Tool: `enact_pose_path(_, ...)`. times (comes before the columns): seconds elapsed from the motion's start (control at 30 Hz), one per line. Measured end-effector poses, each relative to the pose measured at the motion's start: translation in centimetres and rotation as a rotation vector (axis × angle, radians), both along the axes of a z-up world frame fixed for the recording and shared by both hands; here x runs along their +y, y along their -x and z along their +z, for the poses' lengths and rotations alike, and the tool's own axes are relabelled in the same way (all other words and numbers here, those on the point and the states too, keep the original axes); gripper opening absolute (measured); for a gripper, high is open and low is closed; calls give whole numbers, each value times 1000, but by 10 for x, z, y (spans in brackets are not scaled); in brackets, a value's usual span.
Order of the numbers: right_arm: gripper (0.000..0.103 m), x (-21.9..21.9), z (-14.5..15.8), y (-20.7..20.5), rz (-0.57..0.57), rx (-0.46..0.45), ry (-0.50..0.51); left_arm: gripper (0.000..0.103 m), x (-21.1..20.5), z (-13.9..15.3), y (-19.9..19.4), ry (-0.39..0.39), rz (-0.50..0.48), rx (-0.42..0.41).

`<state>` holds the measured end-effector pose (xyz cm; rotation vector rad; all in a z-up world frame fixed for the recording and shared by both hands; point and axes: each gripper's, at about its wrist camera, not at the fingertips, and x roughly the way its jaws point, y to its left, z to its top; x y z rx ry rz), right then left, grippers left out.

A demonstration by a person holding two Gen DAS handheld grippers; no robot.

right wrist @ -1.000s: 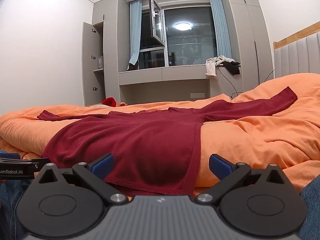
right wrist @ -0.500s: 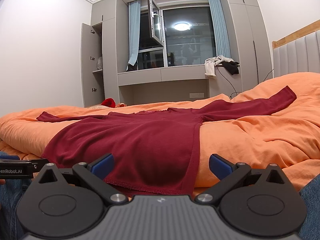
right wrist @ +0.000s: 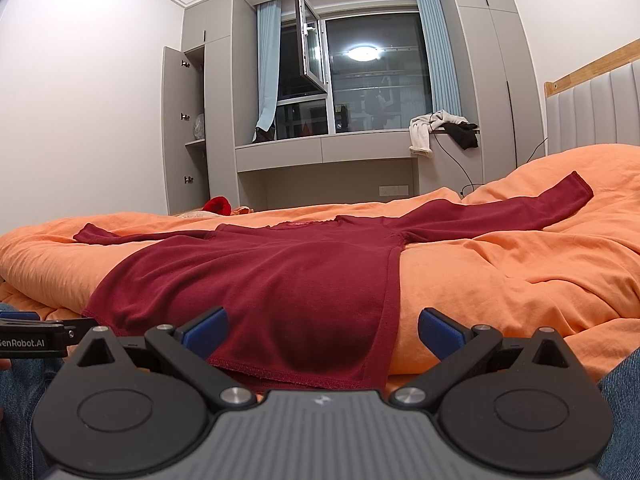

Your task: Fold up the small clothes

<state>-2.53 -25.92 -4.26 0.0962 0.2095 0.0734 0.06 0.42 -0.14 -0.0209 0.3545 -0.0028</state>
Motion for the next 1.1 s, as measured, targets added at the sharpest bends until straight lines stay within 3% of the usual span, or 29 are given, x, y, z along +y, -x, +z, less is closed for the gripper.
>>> enact_pose_path(1.1, 103, 1, -2, -2, 11, 9, -1, 102, 0, 0, 0, -4, -1, 4)
